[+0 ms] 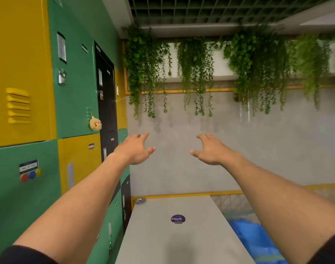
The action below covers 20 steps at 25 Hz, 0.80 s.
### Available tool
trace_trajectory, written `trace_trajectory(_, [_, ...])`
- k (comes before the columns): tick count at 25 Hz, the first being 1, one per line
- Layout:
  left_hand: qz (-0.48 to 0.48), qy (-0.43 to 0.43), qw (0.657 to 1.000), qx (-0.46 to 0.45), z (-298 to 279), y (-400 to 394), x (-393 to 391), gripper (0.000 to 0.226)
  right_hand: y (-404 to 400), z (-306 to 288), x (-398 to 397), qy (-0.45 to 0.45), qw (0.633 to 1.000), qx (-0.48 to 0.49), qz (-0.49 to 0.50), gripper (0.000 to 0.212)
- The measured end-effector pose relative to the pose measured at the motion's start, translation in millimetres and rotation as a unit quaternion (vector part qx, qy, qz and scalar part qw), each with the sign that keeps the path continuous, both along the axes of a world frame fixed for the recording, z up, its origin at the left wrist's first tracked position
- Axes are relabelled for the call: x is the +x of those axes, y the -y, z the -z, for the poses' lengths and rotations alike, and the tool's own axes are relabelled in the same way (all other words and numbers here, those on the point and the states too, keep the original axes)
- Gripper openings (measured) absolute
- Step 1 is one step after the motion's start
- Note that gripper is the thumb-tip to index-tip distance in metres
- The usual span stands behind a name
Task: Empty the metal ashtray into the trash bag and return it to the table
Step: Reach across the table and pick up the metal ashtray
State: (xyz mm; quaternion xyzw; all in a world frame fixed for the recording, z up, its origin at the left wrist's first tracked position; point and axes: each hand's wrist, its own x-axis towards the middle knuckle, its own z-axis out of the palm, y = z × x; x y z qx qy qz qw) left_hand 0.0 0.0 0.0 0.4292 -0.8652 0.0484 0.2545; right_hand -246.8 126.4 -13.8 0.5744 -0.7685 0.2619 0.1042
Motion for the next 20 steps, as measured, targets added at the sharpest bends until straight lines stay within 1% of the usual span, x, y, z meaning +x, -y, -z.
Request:
trace_trajectory(6, [0.006, 0.031, 0.999, 0.041, 40.9, 18.0, -4.9, 0.078, 14.8, 37.9, -2.4, 0.016, 0.998, 0.050, 0.019, 0.078])
trace_trajectory(10, [0.007, 0.047, 0.997, 0.067, 74.9, 37.1, -17.3, 0.078, 35.1, 69.3, -10.3, 0.024, 0.997, 0.070, 0.014, 0.077])
trace_trajectory(15, [0.004, 0.067, 0.995, 0.075, 108.1, 68.5, -53.0, 0.076, 69.4, 111.7, -35.0, 0.032, 0.993, 0.112, 0.004, 0.077])
trace_trajectory(20, [-0.010, 0.080, 0.992, 0.096, 130.8, 102.3, -96.0, 0.076, 104.7, 137.0, -80.1, 0.036, 0.989, 0.144, -0.003, 0.076])
